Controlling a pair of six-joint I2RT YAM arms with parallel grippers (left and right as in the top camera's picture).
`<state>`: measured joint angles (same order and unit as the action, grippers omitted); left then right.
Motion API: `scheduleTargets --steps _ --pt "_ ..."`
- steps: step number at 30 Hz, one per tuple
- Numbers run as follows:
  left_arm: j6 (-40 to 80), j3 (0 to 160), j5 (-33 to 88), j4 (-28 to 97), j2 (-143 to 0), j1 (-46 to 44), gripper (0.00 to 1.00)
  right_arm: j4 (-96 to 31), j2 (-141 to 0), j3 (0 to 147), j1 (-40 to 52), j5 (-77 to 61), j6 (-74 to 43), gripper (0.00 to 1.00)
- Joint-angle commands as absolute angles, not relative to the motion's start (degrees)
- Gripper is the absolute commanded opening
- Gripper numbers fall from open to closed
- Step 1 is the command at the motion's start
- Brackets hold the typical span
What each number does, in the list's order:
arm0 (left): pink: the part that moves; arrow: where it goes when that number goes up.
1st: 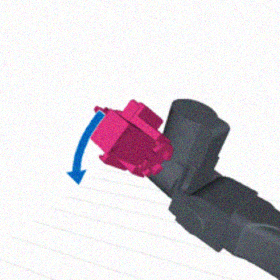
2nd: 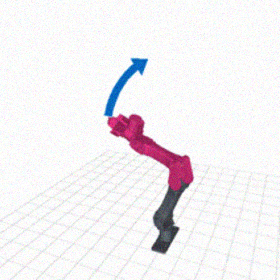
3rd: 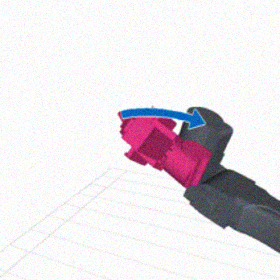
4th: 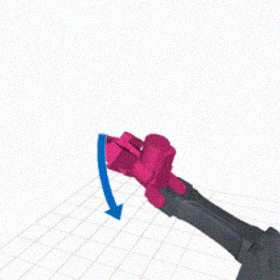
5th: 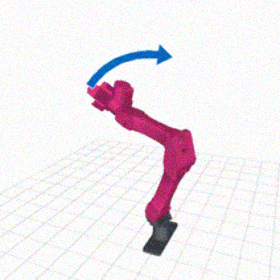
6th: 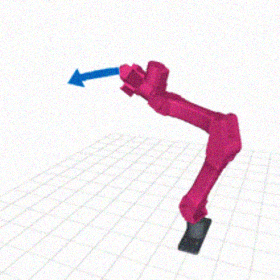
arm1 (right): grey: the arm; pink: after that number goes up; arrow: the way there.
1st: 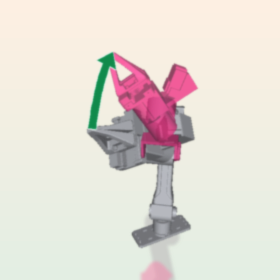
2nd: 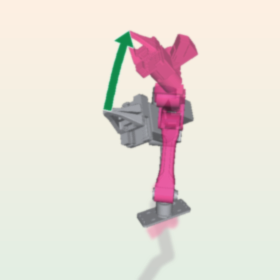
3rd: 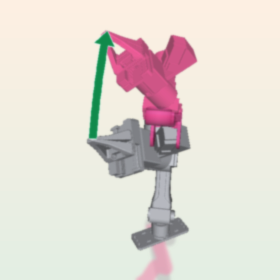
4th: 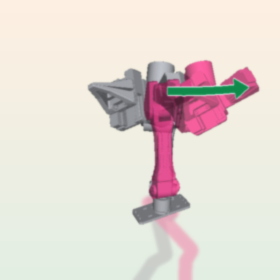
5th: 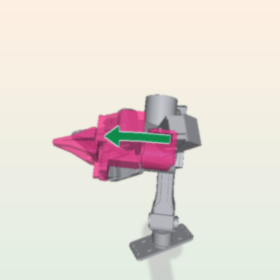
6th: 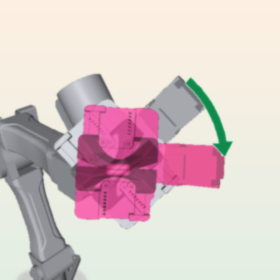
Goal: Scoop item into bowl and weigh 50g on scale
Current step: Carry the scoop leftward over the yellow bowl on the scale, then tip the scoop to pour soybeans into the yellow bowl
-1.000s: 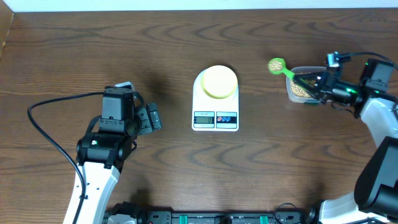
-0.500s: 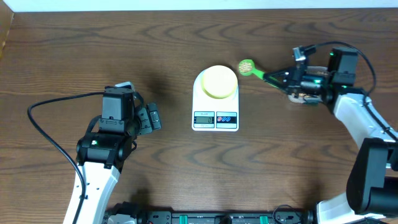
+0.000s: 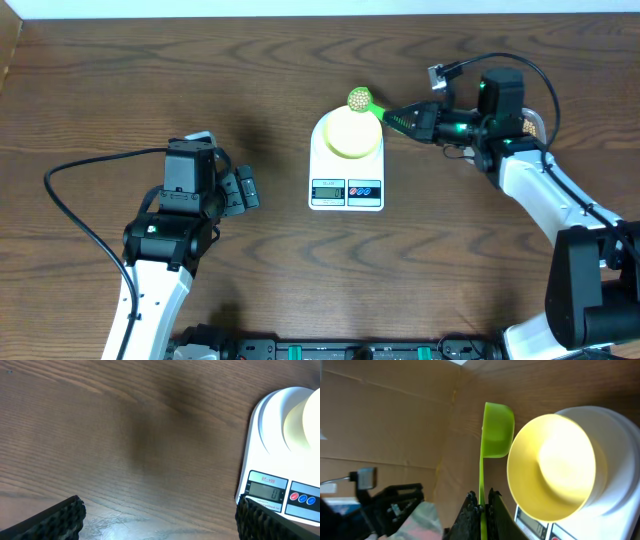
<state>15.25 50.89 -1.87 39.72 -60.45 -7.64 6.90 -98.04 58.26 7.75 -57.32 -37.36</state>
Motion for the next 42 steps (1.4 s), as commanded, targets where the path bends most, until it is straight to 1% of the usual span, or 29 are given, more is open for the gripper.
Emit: scheduleTargets --steps 1,10,16,20,28,33,42 --pt "15.33 50.96 -2.63 39.86 -60.60 -7.40 0.98 7.11 -98.59 58.02 9.21 -53.87 -32.23 0.01" --pt "15.31 50.96 -2.63 39.86 -60.60 -7.40 0.98 6.59 -98.59 58.02 12.51 -47.35 -25.78 0.01" --pt "15.31 50.96 -2.63 39.86 -60.60 -7.40 0.98 6.48 -98.59 58.02 13.41 -46.30 -19.46 0.01" --pt "15.31 50.96 -2.63 39.88 -60.60 -7.40 0.98 5.80 -98.59 58.02 13.56 -43.92 -18.57 0.01" --pt "15.31 50.96 -2.63 39.86 -60.60 -7.40 0.98 0.82 -98.35 58.06 13.61 -43.62 -14.28 0.01" --pt "15.31 50.96 -2.63 39.86 -60.60 -7.40 0.98 -0.03 -96.95 58.28 13.61 -42.44 -12.08 0.01" --pt "15.31 50.96 -2.63 39.86 -60.60 -7.40 0.98 -11.92 -95.39 61.23 16.45 -33.95 -2.02 0.01"
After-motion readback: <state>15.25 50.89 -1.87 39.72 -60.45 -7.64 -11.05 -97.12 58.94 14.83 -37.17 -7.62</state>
